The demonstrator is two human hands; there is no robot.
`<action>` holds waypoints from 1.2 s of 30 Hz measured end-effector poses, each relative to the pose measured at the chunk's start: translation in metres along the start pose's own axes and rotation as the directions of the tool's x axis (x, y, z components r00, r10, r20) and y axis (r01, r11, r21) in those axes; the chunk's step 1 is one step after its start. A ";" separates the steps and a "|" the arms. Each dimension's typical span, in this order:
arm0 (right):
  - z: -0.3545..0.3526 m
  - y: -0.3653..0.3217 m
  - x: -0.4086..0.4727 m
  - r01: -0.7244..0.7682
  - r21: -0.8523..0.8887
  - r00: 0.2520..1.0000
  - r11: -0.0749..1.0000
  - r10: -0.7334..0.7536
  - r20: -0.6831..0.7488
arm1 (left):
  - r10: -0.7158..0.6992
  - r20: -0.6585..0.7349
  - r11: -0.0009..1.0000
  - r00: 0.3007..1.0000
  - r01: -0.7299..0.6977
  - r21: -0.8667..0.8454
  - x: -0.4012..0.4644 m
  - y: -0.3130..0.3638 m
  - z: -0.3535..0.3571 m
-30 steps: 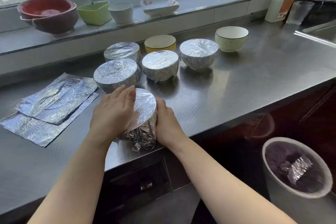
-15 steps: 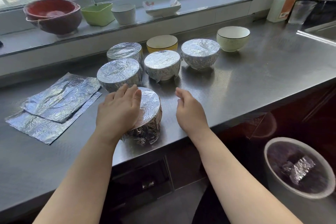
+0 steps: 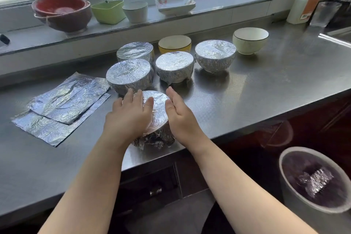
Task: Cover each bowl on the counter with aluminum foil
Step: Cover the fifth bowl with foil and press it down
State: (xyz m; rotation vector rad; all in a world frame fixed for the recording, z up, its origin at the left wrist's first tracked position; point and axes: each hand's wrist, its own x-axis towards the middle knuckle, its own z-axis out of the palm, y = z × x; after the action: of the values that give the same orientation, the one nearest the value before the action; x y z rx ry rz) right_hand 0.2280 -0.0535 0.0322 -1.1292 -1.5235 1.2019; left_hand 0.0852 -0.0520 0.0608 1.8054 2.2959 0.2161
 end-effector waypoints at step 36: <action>0.004 0.025 -0.004 0.148 0.019 0.951 0.989 -0.137 -0.278 | 0.400 -0.102 0.916 0.911 -0.394 0.075 -0.001 -0.024 0.001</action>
State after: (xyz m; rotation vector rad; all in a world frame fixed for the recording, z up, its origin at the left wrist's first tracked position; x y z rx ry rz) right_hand 0.2284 -0.0551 0.0063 -1.0902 -1.3380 0.9299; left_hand 0.0631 -0.0588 0.0535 2.3338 1.9924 0.3336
